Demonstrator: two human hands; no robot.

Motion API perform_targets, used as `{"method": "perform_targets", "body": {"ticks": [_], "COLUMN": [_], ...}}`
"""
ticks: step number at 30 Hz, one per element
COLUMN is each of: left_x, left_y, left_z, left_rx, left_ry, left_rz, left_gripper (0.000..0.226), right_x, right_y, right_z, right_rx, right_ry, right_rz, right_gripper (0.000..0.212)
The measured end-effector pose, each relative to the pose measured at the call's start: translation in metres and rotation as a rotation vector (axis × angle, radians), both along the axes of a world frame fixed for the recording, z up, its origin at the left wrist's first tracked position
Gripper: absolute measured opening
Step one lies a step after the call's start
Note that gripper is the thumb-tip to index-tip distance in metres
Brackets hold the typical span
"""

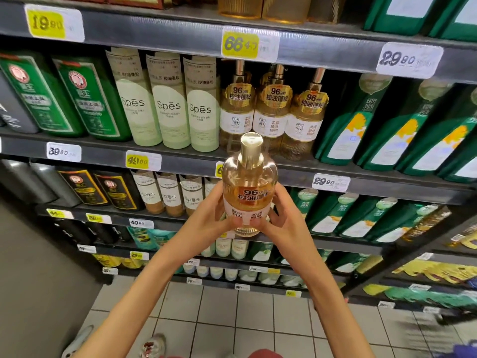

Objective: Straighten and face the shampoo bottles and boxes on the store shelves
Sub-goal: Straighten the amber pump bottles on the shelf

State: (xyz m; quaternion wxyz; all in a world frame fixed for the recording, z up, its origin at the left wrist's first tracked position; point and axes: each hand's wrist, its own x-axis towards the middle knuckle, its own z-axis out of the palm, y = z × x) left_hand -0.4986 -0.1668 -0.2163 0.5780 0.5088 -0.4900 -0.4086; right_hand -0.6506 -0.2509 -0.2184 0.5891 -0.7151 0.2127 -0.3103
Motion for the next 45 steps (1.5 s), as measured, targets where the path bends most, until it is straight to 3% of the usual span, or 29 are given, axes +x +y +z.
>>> {"method": "perform_targets", "body": {"ticks": [4, 7, 11, 14, 16, 21, 23, 26, 31, 35, 38, 41, 45], "left_x": [-0.002, -0.009, -0.015, -0.017, -0.021, -0.032, -0.036, -0.037, -0.035, -0.033, -0.030, -0.023, -0.017], "left_y": [0.003, 0.005, 0.002, 0.002, 0.002, -0.002, -0.003, -0.009, -0.037, -0.065, -0.077, -0.089, -0.101], "left_z": [0.005, 0.018, 0.033, 0.036, 0.037, 0.038, 0.043, 0.052, 0.092, 0.149, 0.186, 0.210, 0.229], "left_rx": [0.060, 0.184, 0.356, 0.365, 0.361, 0.286, 0.228, 0.126, -0.066, -0.166, -0.208, -0.235, -0.277], "left_ry": [-0.047, -0.070, 0.249, 0.393, 0.337, 0.135, 0.117, 0.116, 0.124, 0.215, 0.065, -0.126, -0.327], "left_rz": [0.040, 0.128, -0.037, -0.130, -0.084, 0.139, 0.161, 0.156, 0.122, -0.039, -0.077, 0.043, 0.122], "left_gripper": [0.061, 0.065, 0.067, 0.049, 0.046, 0.068, 0.067, 0.054, 0.045, 0.044, 0.036, 0.036, 0.028], "right_x": [-0.007, -0.011, -0.003, -0.003, -0.006, -0.017, -0.020, -0.023, -0.020, -0.011, -0.004, 0.000, 0.008], "right_y": [-0.003, 0.000, 0.001, 0.002, 0.004, 0.009, 0.009, 0.002, -0.017, -0.040, -0.061, -0.078, -0.107], "right_z": [0.007, 0.020, 0.043, 0.049, 0.047, 0.042, 0.050, 0.061, 0.095, 0.139, 0.169, 0.199, 0.229], "right_rx": [0.071, 0.124, 0.234, 0.288, 0.290, 0.181, 0.118, 0.043, -0.082, -0.177, -0.197, -0.187, -0.208], "right_ry": [0.051, 0.133, 0.301, 0.329, 0.327, 0.227, 0.212, 0.132, -0.065, -0.195, -0.241, -0.274, -0.280], "right_rz": [0.039, 0.005, -0.093, -0.107, -0.123, -0.017, 0.000, -0.001, -0.093, -0.228, -0.305, -0.340, -0.410], "right_gripper": [0.068, 0.055, 0.069, 0.058, 0.053, 0.048, 0.061, 0.070, 0.059, 0.054, 0.059, 0.064, 0.046]}}
